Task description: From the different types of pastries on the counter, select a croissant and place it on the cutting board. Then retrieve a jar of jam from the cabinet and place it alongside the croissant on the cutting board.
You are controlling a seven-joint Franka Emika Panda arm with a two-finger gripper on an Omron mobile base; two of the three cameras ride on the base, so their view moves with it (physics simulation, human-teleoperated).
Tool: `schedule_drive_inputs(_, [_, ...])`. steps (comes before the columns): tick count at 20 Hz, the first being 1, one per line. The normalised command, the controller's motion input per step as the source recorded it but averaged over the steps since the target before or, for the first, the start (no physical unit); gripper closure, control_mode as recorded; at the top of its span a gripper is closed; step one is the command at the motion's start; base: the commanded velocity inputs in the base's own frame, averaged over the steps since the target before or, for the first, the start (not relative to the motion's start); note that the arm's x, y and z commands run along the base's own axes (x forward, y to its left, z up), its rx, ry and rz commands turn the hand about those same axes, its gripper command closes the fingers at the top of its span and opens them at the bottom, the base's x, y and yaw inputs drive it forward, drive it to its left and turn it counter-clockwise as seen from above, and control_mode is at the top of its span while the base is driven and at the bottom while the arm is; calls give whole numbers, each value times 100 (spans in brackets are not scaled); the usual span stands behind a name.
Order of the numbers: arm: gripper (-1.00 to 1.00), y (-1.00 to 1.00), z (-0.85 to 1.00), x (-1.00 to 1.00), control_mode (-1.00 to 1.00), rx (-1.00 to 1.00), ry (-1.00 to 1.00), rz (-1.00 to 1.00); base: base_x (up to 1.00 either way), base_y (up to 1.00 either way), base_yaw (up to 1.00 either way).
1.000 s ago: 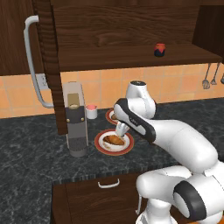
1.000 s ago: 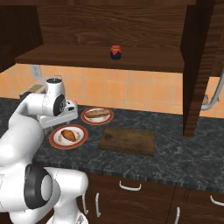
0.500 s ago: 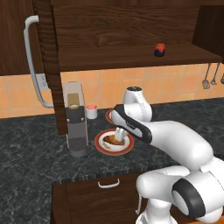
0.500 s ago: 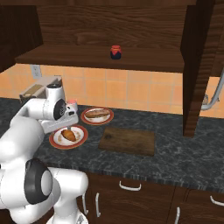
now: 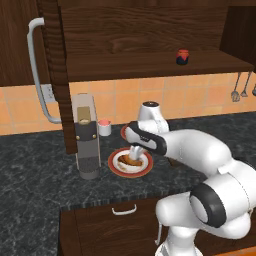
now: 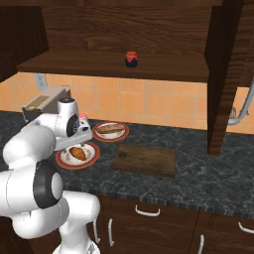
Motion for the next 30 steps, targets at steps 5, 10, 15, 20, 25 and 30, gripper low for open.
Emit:
schedule_drive_inputs(5, [-100,0,-25,13,-100,0,0,0,0,0,0])
schedule_drive_inputs(10, [-100,0,-32,1,-100,0,0,0,0,0,0])
schedule_drive_inputs(15, [-100,0,-26,18,-100,0,0,0,0,0,0])
schedule_drive_inputs(20, [-100,0,-22,37,-100,0,0,0,0,0,0])
schedule_drive_inputs(25, [-100,13,-20,36,-100,0,0,0,0,0,0])
schedule_drive_inputs(30, [-100,25,-20,19,-100,-1,0,0,0,0,0])
